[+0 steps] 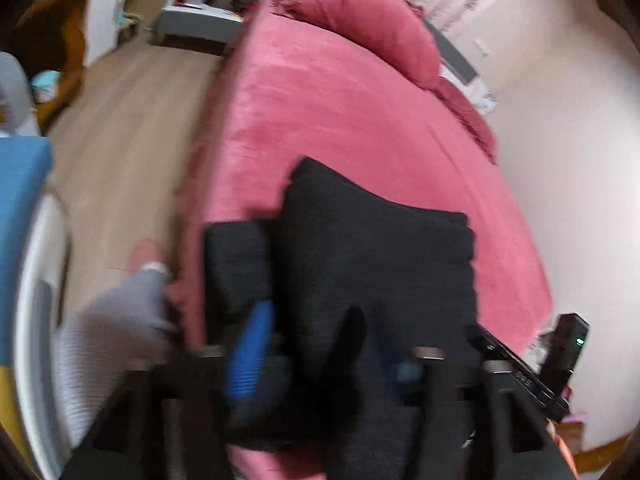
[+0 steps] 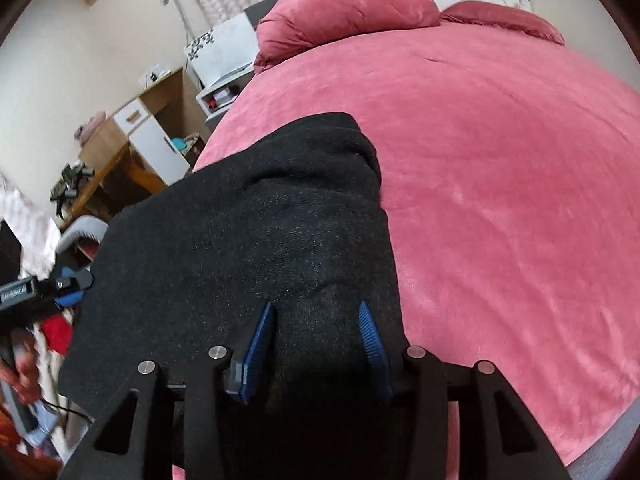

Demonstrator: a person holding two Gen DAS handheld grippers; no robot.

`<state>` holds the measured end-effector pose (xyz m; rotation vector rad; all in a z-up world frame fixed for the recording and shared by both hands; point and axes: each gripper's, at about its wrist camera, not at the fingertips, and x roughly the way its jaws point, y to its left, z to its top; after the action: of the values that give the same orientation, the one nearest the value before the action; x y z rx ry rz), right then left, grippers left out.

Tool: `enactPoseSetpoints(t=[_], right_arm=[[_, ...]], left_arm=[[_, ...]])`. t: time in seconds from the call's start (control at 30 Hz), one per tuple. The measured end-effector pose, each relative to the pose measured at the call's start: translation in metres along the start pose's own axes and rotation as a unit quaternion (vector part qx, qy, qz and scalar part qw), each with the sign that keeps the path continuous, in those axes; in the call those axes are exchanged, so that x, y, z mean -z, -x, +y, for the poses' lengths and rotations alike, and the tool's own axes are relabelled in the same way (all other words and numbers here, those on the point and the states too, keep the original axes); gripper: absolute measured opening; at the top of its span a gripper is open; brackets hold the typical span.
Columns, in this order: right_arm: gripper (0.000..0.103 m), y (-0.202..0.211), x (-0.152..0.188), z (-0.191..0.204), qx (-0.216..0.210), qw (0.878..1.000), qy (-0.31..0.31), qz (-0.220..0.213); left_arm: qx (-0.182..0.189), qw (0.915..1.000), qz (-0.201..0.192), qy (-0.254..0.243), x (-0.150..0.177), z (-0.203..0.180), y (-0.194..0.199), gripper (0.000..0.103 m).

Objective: Fold large clothes

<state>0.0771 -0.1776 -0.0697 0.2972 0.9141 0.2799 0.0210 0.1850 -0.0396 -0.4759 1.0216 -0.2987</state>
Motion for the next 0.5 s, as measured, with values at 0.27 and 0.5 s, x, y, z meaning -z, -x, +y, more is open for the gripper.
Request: enactPoseSetpoints(t=[0.27,0.5], right_arm=[[0.046,0.020,0.014,-0.026,-0.021,0.999,-0.040,-0.013],[0.046,0.053,0.006,-0.018,-0.088,0.994,-0.046,-0.037]], left_arm=[[-0.013,0.9992,0.023,-0.029,-0.012,-0.027,-0.028,0.014],[0.027,0.9971,-0.025,-0.067,-0.026,-0.041,0.047,0.013]])
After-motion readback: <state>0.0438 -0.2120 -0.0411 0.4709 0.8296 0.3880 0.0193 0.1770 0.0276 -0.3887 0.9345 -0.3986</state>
